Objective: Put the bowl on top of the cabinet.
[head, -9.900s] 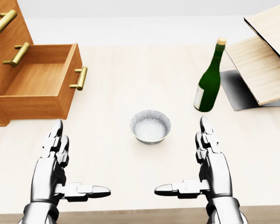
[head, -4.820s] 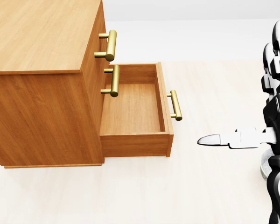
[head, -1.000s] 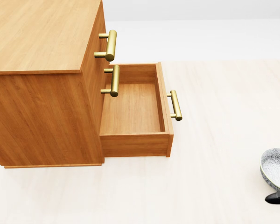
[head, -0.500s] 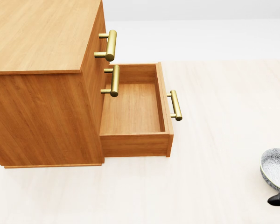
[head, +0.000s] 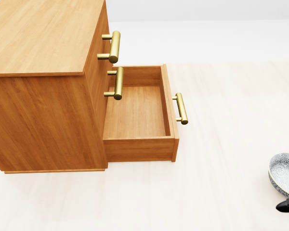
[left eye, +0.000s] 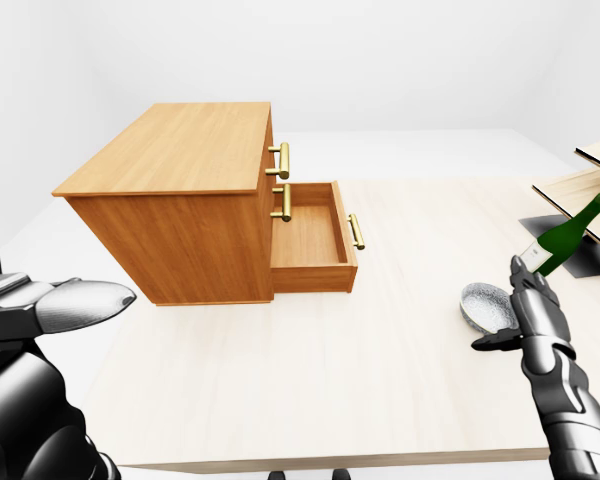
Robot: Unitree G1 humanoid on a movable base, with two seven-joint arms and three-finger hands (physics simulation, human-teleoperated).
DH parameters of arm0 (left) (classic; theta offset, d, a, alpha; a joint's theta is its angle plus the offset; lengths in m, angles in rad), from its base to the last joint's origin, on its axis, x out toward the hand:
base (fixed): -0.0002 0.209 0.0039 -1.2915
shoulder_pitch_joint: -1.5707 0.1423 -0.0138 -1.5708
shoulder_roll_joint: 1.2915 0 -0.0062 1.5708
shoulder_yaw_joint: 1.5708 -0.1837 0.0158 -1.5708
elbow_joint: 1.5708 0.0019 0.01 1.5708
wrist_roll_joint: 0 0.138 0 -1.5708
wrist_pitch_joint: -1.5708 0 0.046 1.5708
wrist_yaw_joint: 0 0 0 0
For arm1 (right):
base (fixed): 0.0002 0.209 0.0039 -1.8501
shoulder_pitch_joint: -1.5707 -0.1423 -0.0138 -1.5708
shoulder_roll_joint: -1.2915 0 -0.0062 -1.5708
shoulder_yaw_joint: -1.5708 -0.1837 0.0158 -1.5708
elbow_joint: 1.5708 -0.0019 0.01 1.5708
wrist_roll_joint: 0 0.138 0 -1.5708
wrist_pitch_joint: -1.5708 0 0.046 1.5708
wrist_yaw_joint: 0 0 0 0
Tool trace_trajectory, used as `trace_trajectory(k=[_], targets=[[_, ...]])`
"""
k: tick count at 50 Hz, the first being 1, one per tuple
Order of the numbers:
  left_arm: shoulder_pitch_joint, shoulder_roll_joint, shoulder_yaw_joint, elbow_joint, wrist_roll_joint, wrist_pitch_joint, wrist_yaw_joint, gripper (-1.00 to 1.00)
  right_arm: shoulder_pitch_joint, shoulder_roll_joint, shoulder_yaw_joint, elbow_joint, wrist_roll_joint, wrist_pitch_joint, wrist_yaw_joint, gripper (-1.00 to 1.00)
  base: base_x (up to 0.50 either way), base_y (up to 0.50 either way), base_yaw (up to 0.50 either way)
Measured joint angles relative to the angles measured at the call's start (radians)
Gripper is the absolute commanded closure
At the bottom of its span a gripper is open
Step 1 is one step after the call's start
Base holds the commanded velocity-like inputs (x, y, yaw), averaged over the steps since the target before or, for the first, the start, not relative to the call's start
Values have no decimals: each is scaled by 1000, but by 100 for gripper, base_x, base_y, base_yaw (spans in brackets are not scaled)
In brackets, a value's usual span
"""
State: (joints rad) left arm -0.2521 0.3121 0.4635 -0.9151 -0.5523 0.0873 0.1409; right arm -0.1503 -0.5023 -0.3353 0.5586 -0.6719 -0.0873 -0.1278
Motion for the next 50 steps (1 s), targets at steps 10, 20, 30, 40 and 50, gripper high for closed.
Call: trace_trajectory(k=[10, 20, 30, 40, 50], targets=[[0, -4, -2, -1, 7, 0, -4, -100, -10, -3, 17, 23, -5, 0, -17, -100, 0, 0, 0], [-1, -5, -2, -1, 10, 0, -6, -100, -19, -3, 31, 50, -12, 0, -34, -100, 0, 0, 0], [-1, -6, -2, -1, 13, 0, -8, -100, -38, -8, 50, 107, -18, 0, -65, -100, 0, 0, 0], [-5, -4, 0, -2, 10, 0, -5, -100, -44, -12, 66, 142, -19, 0, -87, -100, 0, 0, 0], [-7, -3, 1, -2, 8, 0, -4, -100, -55, -15, 80, 181, -24, 0, -110, -100, 0, 0, 0]])
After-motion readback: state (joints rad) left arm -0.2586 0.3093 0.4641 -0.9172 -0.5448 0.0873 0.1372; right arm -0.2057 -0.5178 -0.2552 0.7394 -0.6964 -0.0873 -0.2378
